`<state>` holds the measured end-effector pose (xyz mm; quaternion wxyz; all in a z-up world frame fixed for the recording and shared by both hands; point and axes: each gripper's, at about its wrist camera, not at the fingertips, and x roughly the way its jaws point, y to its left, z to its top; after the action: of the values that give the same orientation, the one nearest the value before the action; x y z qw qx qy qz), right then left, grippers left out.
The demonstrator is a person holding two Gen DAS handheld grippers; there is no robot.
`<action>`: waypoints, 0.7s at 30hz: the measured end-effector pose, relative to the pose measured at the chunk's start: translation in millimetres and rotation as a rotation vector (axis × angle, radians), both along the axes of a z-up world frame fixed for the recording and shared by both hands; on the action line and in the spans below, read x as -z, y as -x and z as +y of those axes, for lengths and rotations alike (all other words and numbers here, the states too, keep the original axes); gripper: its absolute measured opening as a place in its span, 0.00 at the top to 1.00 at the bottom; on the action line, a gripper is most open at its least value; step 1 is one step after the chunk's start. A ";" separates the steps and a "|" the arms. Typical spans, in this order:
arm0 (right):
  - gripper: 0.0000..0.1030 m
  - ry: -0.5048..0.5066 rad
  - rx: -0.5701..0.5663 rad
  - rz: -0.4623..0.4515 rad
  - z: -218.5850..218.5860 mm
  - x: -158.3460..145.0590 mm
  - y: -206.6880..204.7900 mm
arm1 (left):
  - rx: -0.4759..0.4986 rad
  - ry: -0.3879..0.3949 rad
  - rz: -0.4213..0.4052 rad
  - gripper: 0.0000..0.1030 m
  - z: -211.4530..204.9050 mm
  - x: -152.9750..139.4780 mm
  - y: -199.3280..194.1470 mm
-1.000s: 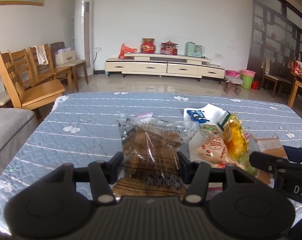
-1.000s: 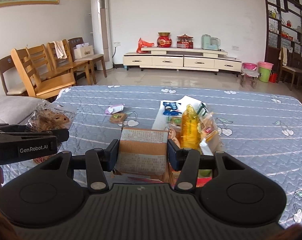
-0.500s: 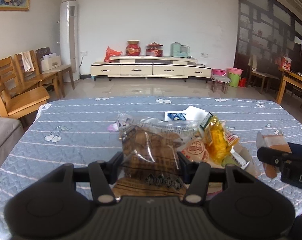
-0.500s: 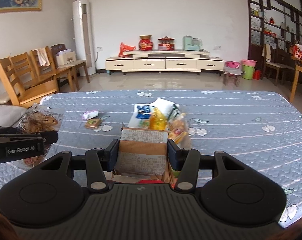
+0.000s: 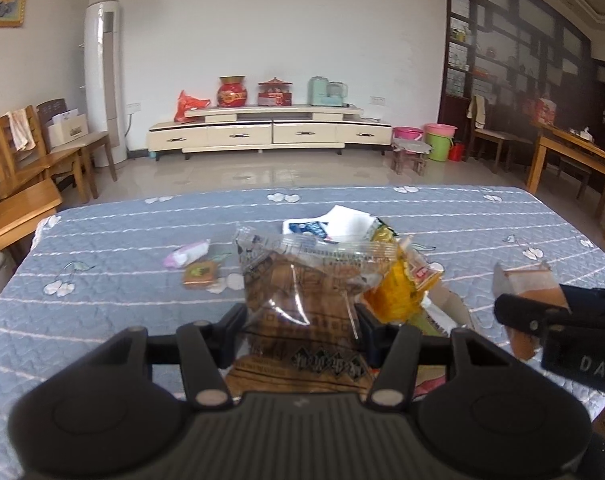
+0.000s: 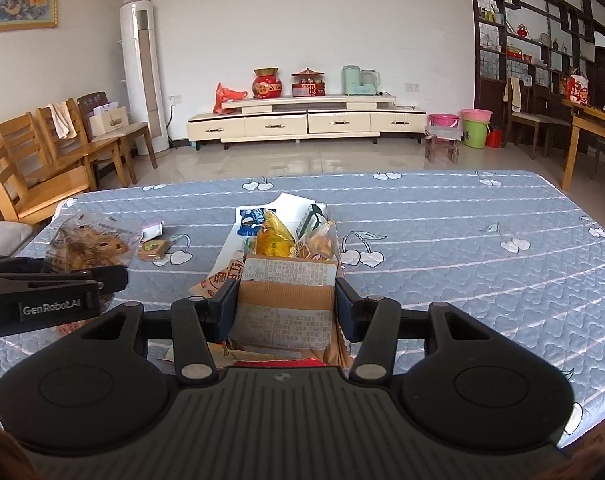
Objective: Organize snacks
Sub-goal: 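Carry the pastry bag with the left gripper while the right gripper carries the cardboard box to the tray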
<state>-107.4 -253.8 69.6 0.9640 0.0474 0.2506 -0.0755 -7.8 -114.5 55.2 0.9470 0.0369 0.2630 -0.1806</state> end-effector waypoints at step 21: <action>0.39 -0.025 0.027 0.032 -13.7 3.6 -13.9 | 0.036 -0.017 0.033 0.46 -24.5 10.6 -18.2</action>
<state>-93.5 -267.5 66.0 0.9581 0.0615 0.2662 -0.0861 10.5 -139.0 44.7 0.9389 0.0467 0.2792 -0.1961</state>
